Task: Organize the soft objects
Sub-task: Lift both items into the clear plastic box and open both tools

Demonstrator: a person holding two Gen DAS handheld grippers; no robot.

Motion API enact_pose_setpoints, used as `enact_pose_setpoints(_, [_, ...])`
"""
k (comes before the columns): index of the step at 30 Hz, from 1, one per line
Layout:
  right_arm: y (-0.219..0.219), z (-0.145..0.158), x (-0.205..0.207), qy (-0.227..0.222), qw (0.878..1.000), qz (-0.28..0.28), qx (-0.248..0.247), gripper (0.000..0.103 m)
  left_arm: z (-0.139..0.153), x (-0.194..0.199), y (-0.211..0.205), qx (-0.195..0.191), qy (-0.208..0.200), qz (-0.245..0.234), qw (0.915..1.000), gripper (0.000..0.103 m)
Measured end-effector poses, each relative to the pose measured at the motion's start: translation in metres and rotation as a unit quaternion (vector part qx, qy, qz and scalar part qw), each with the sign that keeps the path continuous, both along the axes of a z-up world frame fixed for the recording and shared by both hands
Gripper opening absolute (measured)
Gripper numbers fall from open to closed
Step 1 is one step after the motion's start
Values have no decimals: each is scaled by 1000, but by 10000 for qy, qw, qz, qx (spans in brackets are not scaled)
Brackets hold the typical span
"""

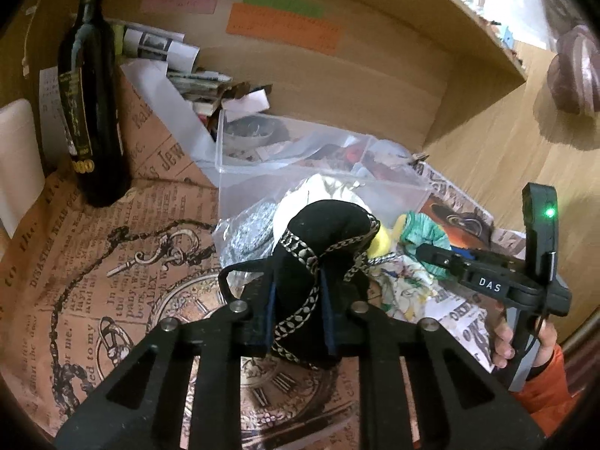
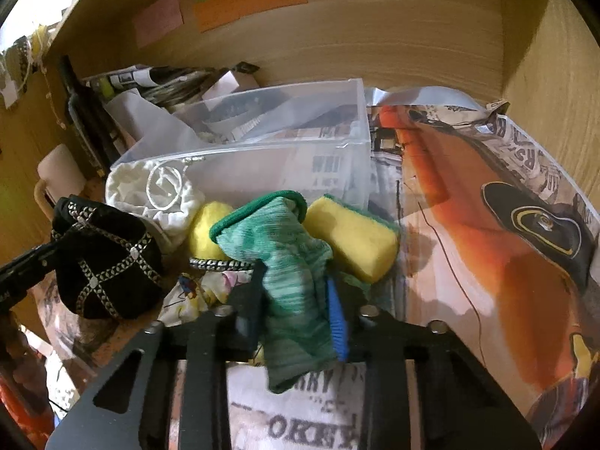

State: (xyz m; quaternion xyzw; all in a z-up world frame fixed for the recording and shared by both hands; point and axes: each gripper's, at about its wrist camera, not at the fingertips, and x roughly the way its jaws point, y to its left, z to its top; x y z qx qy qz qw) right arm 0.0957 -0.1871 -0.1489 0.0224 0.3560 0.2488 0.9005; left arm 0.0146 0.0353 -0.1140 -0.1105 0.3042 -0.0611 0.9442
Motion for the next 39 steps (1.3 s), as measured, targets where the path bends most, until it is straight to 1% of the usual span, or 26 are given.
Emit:
enact_pose_setpoints(4, [-7, 12, -10, -149, 9998, 32, 144, 21, 11, -6, 0, 94, -198, 16, 9998, 19])
enact_pose_setpoints(7, [-10, 24, -16, -301, 9992, 40, 240, 21, 22, -7, 2, 96, -357, 57, 9993, 19])
enact_pose_setpoints(13, [-14, 52, -19, -741, 9965, -18, 397, 21, 46, -5, 7, 165, -776, 180, 9967, 19])
enact_pose_setpoints(19, [-13, 73, -13, -1109, 9920, -101, 594, 21, 73, 5, 10, 319, -1199, 253, 9919, 19])
enact_pose_setpoints(25, [-5, 96, -3, -1506, 9868, -84, 596, 21, 92, 26, 11, 414, -1457, 274, 9881, 19])
enact_pose_setpoints(28, [-1, 103, 5, -1599, 9852, -19, 613, 21, 97, 39, 9, 472, -1506, 283, 9871, 19])
enact_pose_setpoints(32, [8, 108, 21, -1702, 9843, 43, 470, 21, 99, 60, 5, 573, -1459, 306, 9872, 19])
enact_pose_setpoints(36, [18, 105, 40, -1607, 9862, 123, 364, 21, 95, 85, 3, 595, -1316, 280, 9891, 19])
enact_pose_setpoints(39, [27, 97, 55, -1460, 9889, 165, 241, 21, 88, 106, 2, 614, -1092, 238, 9918, 19])
